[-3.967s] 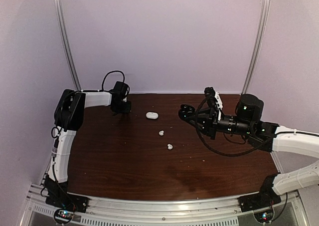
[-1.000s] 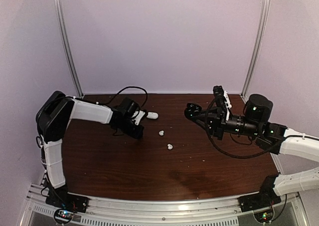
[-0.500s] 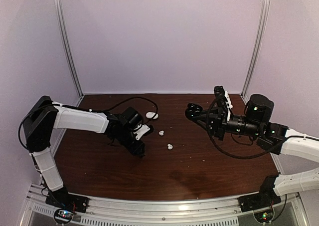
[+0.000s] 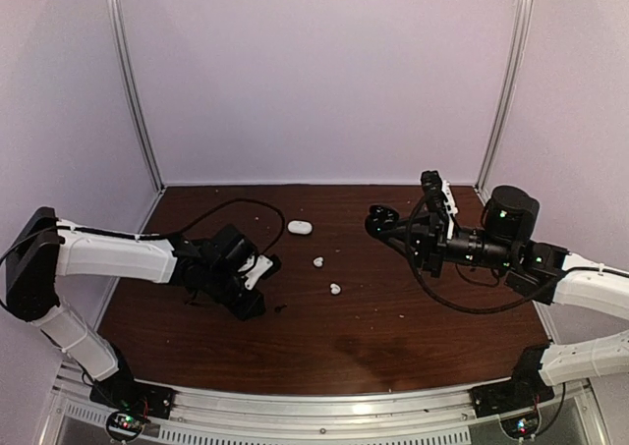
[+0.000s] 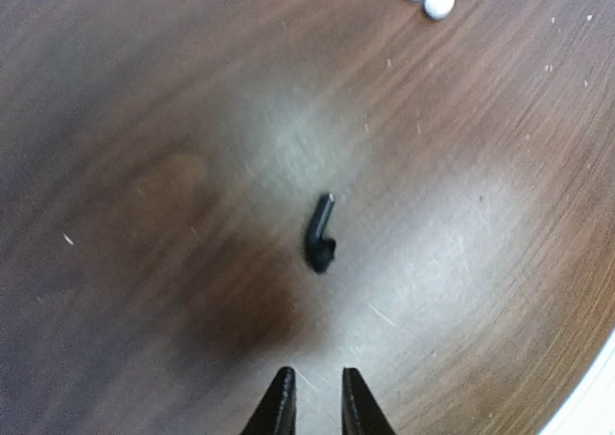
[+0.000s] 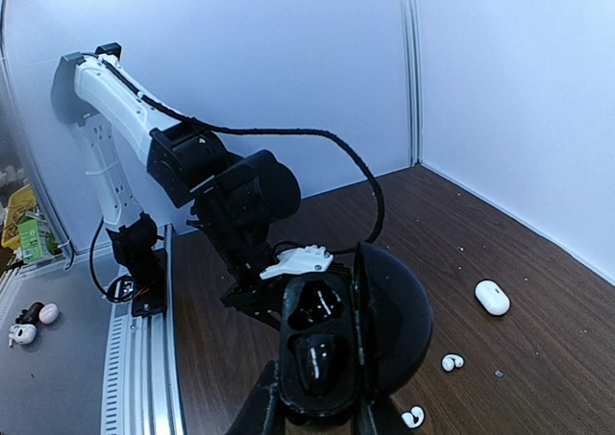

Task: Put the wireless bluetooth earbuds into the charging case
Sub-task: Adjust the left earbud at the center of the board.

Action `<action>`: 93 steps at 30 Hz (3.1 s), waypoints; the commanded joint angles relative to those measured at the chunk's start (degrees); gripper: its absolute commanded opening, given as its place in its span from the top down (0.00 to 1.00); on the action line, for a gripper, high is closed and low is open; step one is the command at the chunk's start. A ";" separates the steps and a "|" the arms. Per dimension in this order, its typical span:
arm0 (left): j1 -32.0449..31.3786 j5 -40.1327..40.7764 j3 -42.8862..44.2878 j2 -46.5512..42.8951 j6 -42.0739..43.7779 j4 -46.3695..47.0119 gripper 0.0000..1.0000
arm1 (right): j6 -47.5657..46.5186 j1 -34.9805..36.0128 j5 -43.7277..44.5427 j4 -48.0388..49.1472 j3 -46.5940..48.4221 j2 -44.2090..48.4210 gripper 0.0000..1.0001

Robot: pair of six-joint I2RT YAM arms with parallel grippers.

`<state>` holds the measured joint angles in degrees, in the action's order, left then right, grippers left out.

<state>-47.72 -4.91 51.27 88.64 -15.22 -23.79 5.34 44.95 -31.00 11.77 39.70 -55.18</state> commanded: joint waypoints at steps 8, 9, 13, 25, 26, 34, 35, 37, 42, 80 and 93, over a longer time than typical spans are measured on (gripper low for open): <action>-3.16 -5.93 -5.02 1.74 -9.56 9.85 0.87 | 0.08 -0.35 0.90 1.14 -0.34 -0.53 0.89; -3.16 -5.72 -4.84 2.30 -10.00 10.47 0.87 | 0.03 -0.31 0.93 1.15 -0.31 -0.62 0.89; -3.16 -3.14 -3.35 5.58 -10.52 10.19 0.87 | -0.24 -0.39 1.21 1.02 -0.11 -0.98 0.89; 0.27 4.02 0.74 10.33 -9.38 9.90 0.88 | -0.85 -0.65 1.19 1.20 0.13 -2.92 0.89; 0.75 4.95 1.40 10.90 -9.12 9.85 0.88 | -0.93 -0.70 1.20 1.28 0.11 -3.04 0.89; 2.72 1.47 6.91 15.90 -4.52 11.99 0.87 | -1.27 -1.53 0.42 1.58 0.26 -4.06 0.89; 2.72 0.87 7.54 16.49 -3.88 12.19 0.87 | -1.23 -1.66 0.34 1.59 0.21 -4.07 0.89; 2.72 -0.47 8.32 17.10 -3.03 12.79 0.87 | -1.23 -1.79 0.20 1.58 0.12 -3.91 0.89; 4.52 1.99 7.91 13.31 -5.02 11.40 0.79 | -0.95 -1.93 0.41 1.25 -0.05 -3.00 0.89; -3.87 2.01 9.85 15.81 -6.76 0.67 0.64 | 0.09 -2.21 0.51 0.41 -0.76 -0.23 0.89; -3.74 10.01 10.22 15.18 -7.21 -4.38 0.67 | 0.15 -2.19 0.68 -0.19 -0.86 0.50 0.88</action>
<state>-51.48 -0.23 61.34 104.16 -22.26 -25.32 4.93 43.03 -30.76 11.33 39.51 -55.86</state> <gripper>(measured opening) 0.334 0.207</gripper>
